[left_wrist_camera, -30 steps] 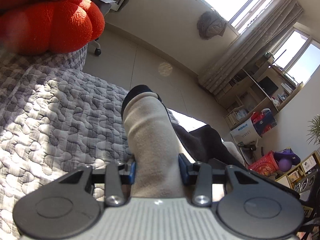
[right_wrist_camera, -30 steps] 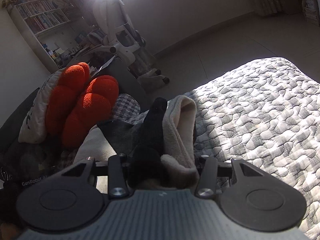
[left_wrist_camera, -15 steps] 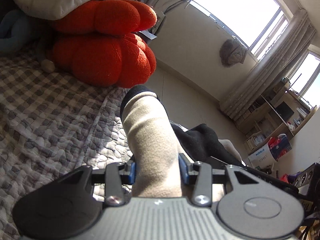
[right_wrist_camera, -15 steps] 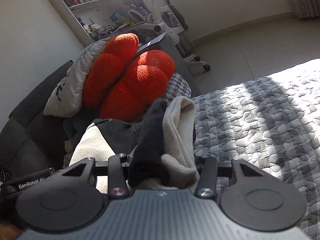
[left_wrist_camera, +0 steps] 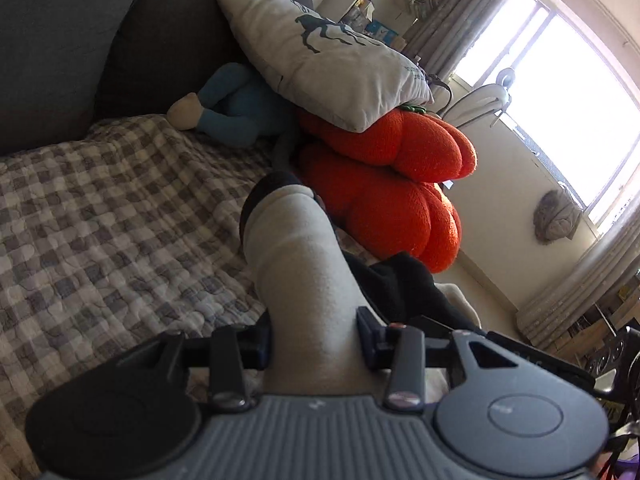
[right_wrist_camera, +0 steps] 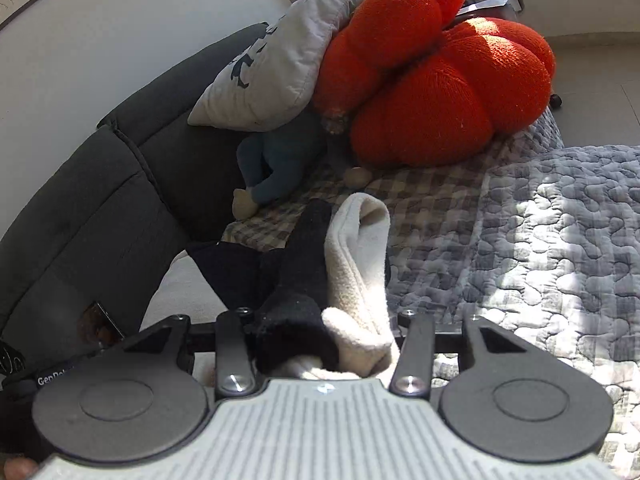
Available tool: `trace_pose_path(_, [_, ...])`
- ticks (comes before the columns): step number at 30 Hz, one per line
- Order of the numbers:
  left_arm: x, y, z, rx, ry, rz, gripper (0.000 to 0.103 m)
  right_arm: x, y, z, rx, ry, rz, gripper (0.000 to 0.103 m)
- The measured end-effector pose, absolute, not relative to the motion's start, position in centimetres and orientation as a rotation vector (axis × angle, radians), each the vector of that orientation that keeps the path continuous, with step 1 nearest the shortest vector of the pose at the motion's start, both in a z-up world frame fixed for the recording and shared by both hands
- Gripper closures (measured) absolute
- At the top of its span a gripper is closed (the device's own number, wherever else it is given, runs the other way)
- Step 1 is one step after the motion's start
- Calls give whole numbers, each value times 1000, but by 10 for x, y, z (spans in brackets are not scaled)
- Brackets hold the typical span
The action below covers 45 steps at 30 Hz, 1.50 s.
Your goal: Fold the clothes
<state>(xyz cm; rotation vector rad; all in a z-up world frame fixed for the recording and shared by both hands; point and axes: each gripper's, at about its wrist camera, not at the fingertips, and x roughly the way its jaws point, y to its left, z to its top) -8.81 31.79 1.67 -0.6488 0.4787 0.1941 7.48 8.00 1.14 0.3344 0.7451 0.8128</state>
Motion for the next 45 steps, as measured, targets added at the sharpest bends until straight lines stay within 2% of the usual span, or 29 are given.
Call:
trace_pose_path(10, [-134,359,4,-619,343,445,61,77,170,-11,290,768,1048,54])
trace_pose_path(16, [-142,374,-30,-647,427,507,56,75,201,-34,186,802,1076,53])
trace_pose_path(18, [-146,376,-40,-667,447,507,52,73,206,-45,129,818,1050,49])
trace_pose_path(20, [-154,378,-42,-685,420,493,48,70,203,-45,124,792,1034,30])
trace_pose_path(22, [-162,379,-35,-660,387,512,45,66,198,-40,96,770,1013,26])
trace_pose_path(27, [-166,386,-13,-570,299,555,46,52,189,-19,29,634,985,26])
trace_pose_path(30, [-159,390,-8,-556,284,530,59,45,189,-5,26,533,984,26])
trace_pose_path(31, [-156,390,-7,-545,284,517,61,44,192,-1,21,520,1003,26])
trace_pose_path(35, [-137,381,-11,-486,310,469,68,40,206,4,-14,504,1067,50])
trace_pose_path(37, [-130,378,-18,-471,341,453,68,37,211,-2,-39,510,1083,56])
trace_pose_path(41, [-121,370,-39,-429,423,447,68,35,213,-27,-112,550,1041,61])
trace_pose_path(45, [-119,358,-43,-339,442,461,68,33,213,-35,-151,575,1004,61])
